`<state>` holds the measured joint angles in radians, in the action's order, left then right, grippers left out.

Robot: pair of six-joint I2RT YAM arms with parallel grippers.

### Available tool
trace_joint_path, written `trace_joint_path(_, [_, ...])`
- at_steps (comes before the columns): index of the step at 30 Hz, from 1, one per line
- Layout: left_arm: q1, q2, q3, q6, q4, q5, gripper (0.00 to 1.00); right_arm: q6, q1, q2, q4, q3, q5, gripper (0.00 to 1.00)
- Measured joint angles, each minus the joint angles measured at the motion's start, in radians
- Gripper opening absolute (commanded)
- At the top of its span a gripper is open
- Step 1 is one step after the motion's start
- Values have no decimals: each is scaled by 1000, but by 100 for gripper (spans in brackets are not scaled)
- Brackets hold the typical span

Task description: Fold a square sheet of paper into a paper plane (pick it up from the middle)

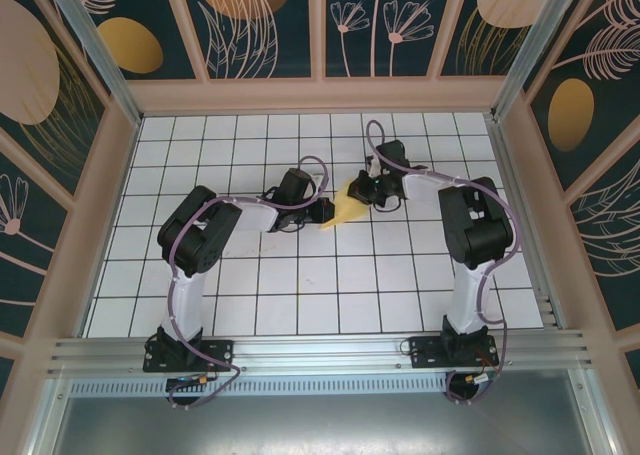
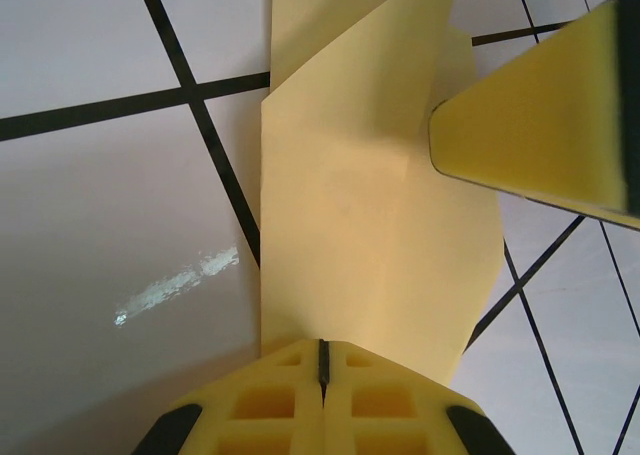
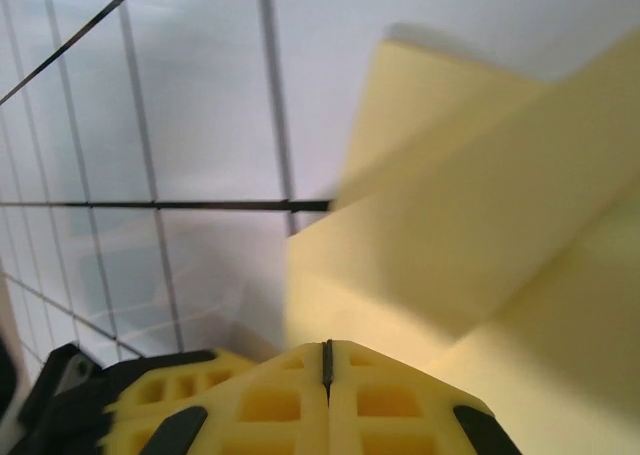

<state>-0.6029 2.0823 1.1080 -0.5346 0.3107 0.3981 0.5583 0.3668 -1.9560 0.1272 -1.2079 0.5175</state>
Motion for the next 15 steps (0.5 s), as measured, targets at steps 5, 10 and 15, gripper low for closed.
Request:
trace_joint_path(5, [0, 0, 0, 0, 0, 1, 0, 10, 69, 12, -24, 9, 1, 3])
trace_joint_path(10, [0, 0, -2, 0, 4, 1, 0, 31, 72, 0, -24, 28, -2, 2])
trace_joint_path(15, [0, 0, -4, 3, 7, 1, 0, 50, 65, -14, -57, 52, -2, 2])
